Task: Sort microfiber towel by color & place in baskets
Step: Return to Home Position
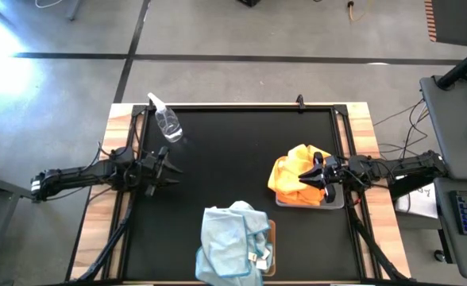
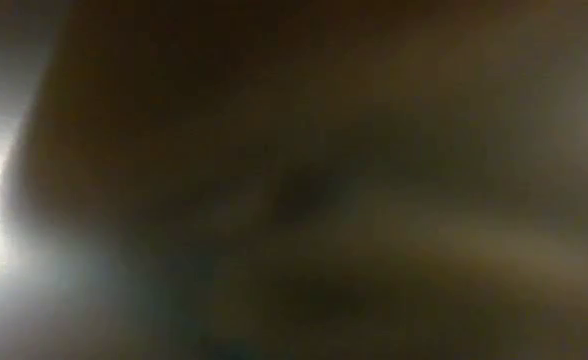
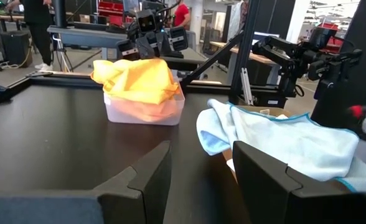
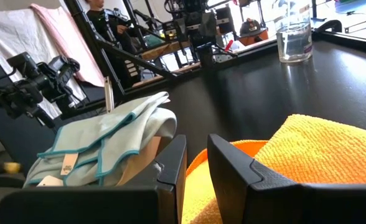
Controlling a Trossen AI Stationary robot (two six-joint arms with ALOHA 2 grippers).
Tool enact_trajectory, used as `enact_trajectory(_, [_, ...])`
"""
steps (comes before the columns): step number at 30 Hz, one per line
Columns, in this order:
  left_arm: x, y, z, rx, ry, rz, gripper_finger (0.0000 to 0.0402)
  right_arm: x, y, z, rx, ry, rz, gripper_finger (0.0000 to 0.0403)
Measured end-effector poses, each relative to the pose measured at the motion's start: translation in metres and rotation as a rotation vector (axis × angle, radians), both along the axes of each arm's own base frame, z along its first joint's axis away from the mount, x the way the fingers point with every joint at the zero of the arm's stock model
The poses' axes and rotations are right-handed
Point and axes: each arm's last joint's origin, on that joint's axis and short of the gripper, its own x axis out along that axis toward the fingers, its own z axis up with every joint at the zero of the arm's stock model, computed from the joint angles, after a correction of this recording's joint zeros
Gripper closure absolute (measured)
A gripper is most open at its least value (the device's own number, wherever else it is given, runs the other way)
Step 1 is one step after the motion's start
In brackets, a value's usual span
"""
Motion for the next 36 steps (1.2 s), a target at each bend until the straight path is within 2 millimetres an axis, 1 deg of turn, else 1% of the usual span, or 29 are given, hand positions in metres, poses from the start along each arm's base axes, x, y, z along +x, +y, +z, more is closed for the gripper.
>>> enact_trajectory(36, [0.0024,0.0005,-0.0034,-0.008,0.040,0.000,0.0246,0.0000,0.0000,0.0000,0.000,0.000,-0.002,0.0344])
